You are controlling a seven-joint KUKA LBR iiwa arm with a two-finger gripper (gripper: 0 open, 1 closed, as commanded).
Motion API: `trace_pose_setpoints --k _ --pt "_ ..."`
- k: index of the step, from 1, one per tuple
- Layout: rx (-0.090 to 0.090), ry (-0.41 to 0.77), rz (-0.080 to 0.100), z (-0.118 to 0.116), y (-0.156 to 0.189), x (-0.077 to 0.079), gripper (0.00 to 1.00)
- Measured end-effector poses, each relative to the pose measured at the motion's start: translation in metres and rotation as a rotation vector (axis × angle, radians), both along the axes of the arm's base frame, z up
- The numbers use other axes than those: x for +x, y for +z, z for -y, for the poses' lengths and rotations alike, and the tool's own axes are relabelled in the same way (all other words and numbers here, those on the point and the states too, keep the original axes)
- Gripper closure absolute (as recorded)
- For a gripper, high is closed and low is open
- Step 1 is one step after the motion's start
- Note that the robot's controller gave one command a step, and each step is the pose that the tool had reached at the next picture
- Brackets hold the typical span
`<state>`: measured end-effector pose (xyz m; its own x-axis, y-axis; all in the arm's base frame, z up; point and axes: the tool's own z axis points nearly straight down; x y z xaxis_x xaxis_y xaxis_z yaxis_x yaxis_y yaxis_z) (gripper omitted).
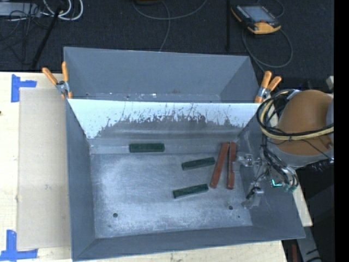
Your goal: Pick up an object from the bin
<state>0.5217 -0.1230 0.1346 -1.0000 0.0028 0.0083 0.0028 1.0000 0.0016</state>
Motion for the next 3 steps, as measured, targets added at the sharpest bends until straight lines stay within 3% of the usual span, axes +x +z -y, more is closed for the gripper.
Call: trace_pose_setpoints --k 1,2,3 --pt "0.003 0.067 0.007 -0.0772 -0.0615 0.0395 0.0" --pt "-0.001 0.064 0.009 -0.0726 -0.0583 0.0393 1.0" --pt "-0.001 0.065 0.009 -0.0725 -0.0583 0.0392 0.0"
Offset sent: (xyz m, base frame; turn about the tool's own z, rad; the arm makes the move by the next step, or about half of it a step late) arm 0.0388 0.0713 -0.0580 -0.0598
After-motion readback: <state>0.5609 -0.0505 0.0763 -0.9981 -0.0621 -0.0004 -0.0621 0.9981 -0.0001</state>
